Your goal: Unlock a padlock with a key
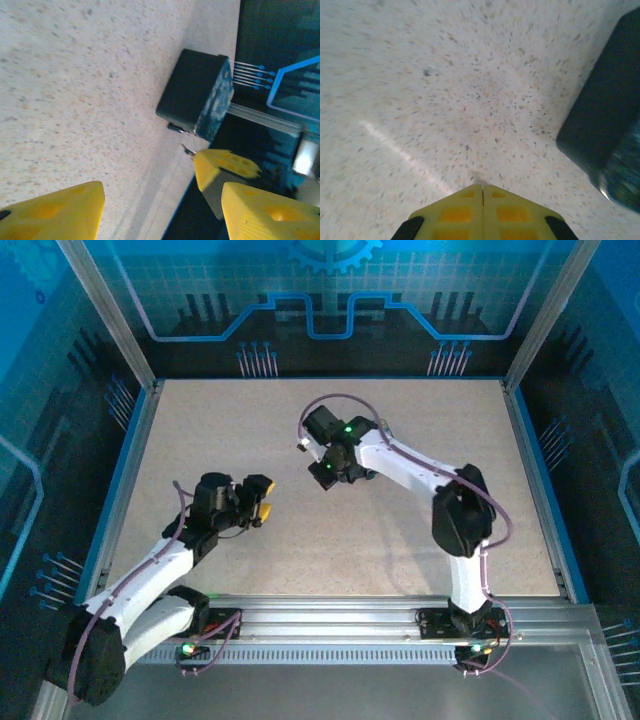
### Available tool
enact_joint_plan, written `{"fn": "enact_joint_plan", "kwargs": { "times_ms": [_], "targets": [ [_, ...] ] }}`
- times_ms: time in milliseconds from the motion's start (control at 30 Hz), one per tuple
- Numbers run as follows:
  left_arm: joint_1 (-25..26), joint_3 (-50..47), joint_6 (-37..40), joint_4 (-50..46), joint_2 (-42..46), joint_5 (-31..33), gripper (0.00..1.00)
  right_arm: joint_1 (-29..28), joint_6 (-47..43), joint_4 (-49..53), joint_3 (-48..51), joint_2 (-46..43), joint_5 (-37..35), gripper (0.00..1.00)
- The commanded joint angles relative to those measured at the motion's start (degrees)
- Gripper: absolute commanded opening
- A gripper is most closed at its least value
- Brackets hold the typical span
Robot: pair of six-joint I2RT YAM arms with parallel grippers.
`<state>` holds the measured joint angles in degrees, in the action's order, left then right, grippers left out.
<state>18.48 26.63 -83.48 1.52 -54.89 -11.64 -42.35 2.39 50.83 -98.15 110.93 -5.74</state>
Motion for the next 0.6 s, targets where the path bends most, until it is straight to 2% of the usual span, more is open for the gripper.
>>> {"fn": "enact_joint_plan", "kwargs": {
  "times_ms": [0,167,300,567],
  "targets": [
    [-0.64,2.96,0.29,4.02,-1.84,-5.55,0.65,-1.42,-5.94,-1.65,2.98,-5.78,1.53,0.0],
    [-0.56,3.46,-4.35,10.08,-4.69,-9.13,0.64,-2.34,-9.5,-6.22,7.62,-13.11,1.23,0.0],
    [0.03,4.86,-7.03,13.3,-5.99,-10.55,0.64,-2.53,-9.96,-10.06,10.9,-17.66,4.86,0.0],
    [4.39,7.47,-11.73,21.22,-11.51,-12.0,0.64,-4.05,-8.64,-13.22,12.94,-21.11,6.53,0.0]
  ]
}}
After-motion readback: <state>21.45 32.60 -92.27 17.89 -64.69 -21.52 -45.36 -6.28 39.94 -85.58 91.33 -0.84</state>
